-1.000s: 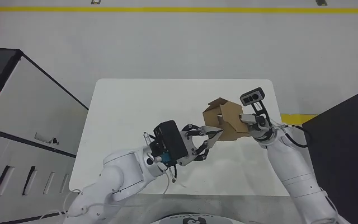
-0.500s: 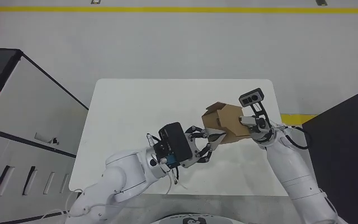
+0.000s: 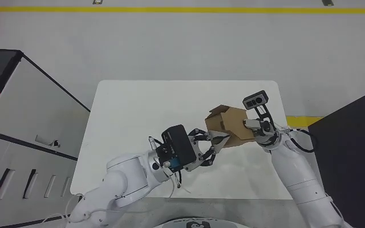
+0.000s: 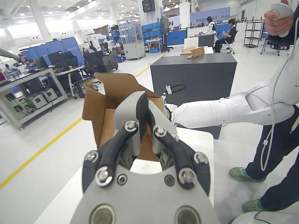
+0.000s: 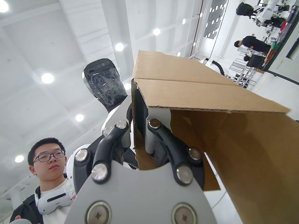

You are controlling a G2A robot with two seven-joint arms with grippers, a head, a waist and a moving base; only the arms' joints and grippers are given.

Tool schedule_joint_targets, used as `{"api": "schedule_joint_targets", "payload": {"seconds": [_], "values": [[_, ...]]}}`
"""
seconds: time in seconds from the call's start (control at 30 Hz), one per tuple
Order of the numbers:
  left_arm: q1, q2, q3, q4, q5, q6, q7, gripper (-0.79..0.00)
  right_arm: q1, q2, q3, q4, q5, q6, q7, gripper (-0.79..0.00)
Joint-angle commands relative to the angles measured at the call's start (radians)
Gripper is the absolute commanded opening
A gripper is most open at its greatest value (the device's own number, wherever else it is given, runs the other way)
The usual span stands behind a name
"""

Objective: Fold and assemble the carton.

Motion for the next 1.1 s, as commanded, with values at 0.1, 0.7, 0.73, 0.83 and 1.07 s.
{"api": "schedule_joint_targets", "payload": {"seconds": [0.1, 0.7, 0.73, 0.83, 1.07], "values": [[0.005, 0.000, 0.009, 0.001, 0.000, -0.004, 0.000, -0.785, -0.006, -0.002, -0.001, -0.010, 0.006, 0.004, 0.000, -0.785], [0.003, 0.003, -0.061, -0.015, -0.005, 0.019, 0.037, -0.785, -0.034, -0.005, 0.022, -0.016, 0.029, 0.019, 0.000, -0.785], [0.003, 0.004, -0.071, -0.015, 0.001, 0.026, 0.044, -0.785, -0.035, -0.006, 0.021, -0.017, 0.036, 0.025, 0.000, -0.785], [0.000, 0.003, -0.097, -0.017, 0.037, 0.063, 0.083, -0.785, -0.037, -0.007, 0.015, -0.020, 0.060, 0.045, 0.000, -0.785], [0.002, -0.005, -0.109, -0.001, 0.085, 0.174, 0.153, -0.785, -0.040, -0.008, -0.009, -0.031, 0.085, 0.102, 0.000, -0.785]]}}
